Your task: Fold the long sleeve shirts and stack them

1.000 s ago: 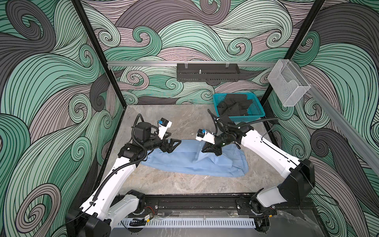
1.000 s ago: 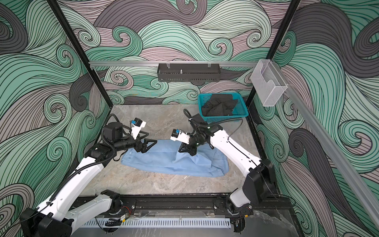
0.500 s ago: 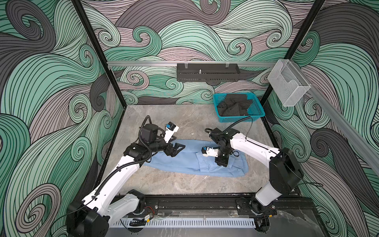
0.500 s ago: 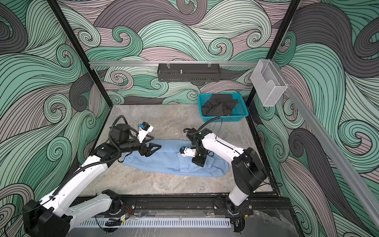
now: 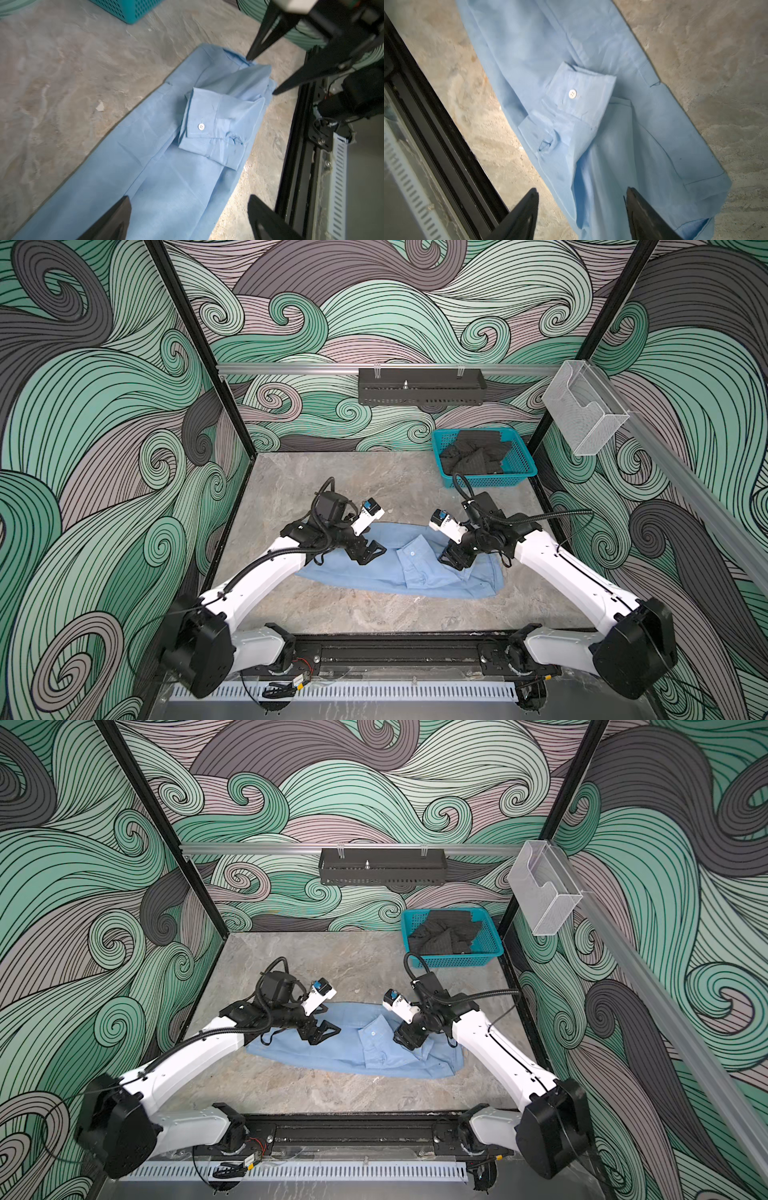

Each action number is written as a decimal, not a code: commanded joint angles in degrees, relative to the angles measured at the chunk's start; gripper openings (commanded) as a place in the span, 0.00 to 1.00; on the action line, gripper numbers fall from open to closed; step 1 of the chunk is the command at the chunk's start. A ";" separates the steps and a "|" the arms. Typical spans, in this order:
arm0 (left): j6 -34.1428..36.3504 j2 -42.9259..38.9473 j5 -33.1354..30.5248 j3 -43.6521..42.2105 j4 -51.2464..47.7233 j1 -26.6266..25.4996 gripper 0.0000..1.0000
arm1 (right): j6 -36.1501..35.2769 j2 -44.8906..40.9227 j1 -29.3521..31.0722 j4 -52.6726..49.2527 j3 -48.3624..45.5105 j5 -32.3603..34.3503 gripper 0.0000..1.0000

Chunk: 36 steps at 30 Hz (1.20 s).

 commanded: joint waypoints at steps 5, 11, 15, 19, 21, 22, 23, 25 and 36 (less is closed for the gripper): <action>12.68 15.38 9.78 11.80 -1.32 -0.91 0.90 | 8.93 -4.18 -2.88 9.25 -2.26 -4.52 0.64; 18.89 27.68 15.07 22.59 -4.60 -3.05 0.90 | 14.29 -12.03 -4.85 12.61 -6.50 -2.95 0.63; 19.99 32.59 16.94 25.68 -3.90 -4.39 0.90 | 15.72 -15.98 -5.39 12.75 -7.73 -3.32 0.62; 21.41 37.20 19.15 29.55 -6.48 -6.80 0.90 | 16.02 -17.98 -5.60 11.83 -8.42 -3.18 0.61; 22.07 39.19 19.89 30.93 -8.20 -7.79 0.88 | 16.03 -18.65 -5.75 11.50 -8.74 -3.00 0.60; 22.15 39.86 20.04 30.97 -8.22 -8.09 0.87 | 16.01 -18.85 -5.73 11.32 -8.87 -2.92 0.60; 22.35 40.40 20.15 30.84 -7.94 -8.35 0.87 | 16.02 -19.15 -5.83 11.34 -9.03 -3.07 0.60; 22.51 41.22 20.44 30.96 -7.74 -8.80 0.86 | 16.16 -19.39 -5.93 11.30 -9.35 -3.10 0.60; 23.09 36.06 18.99 27.59 -11.89 -9.39 0.00 | 17.36 -19.60 -6.48 12.10 -9.88 -3.45 0.57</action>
